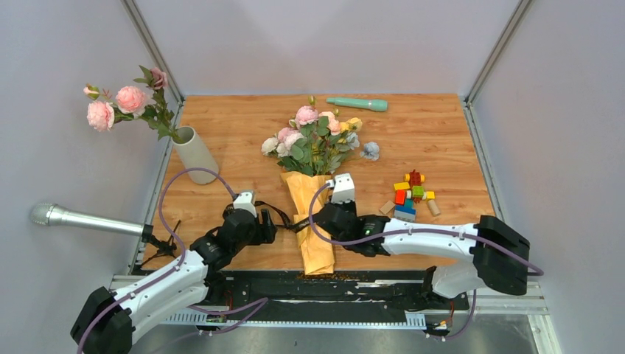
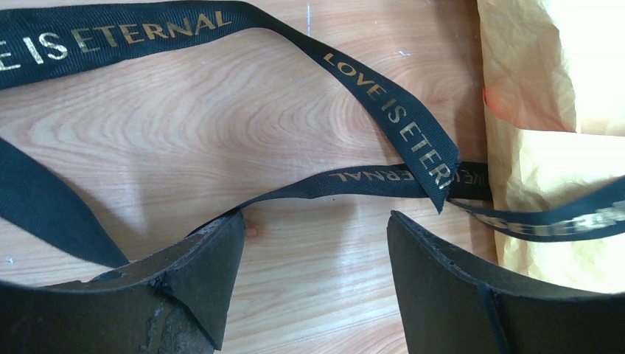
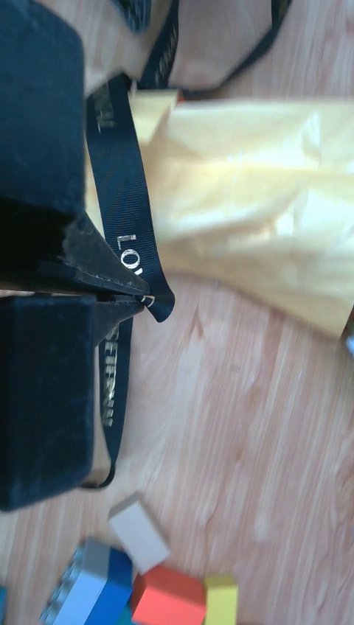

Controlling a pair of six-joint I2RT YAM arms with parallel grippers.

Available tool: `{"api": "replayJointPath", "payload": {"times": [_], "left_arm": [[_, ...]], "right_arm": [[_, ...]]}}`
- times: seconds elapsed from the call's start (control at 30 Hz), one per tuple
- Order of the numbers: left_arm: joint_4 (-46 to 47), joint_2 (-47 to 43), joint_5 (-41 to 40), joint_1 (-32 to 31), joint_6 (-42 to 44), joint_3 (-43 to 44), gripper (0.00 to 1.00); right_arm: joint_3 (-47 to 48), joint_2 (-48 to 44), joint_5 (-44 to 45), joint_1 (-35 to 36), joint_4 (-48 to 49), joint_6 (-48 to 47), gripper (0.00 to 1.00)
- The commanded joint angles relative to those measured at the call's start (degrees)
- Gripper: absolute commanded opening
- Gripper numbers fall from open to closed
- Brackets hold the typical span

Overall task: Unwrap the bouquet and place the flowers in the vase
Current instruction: Untie the ribbon from the wrapping paper.

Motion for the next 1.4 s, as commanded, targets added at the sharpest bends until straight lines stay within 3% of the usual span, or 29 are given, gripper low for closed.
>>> {"api": "replayJointPath", "payload": {"times": [0.0, 0.23, 0.47, 0.93, 1.0, 1.3, 1.37], "left_arm": [[-0.22, 0.45, 2.63, 2.07, 2.09, 1.06, 0.79], [-0.33, 0.55, 3.34, 2.79, 2.62, 1.06, 0.79], [-0.6, 0.07, 4.31, 3.06, 2.41, 1.18, 0.79], [-3.54, -3.02, 4.9, 3.1, 2.38, 1.39, 0.79], [-3.78, -3.53, 4.98, 3.2, 2.3, 1.4, 0.79], [-4.93, -4.41, 5.39, 3.22, 2.09, 1.46, 0.83], [-5.17, -4.69, 5.61, 3.19, 1.86, 1.69, 0.89]], "right_arm": [[-6.26, -5.98, 1.13, -4.28, -2.42, 0.76, 0.0], [-14.96, -21.69, -2.4, -17.8, -5.21, -2.22, 0.0], [-17.7, -36.51, -6.62, -32.09, -5.73, -8.31, 0.0], [-20.37, -37.94, -15.18, -52.27, -10.53, 0.81, 0.02], [-20.79, -38.49, -17.15, -54.55, -10.5, 1.51, 0.1], [-22.61, -43.88, -18.9, -56.69, -11.01, 1.59, 0.69], [-22.55, -45.18, -20.11, -56.81, -11.29, 1.27, 0.8]]}}
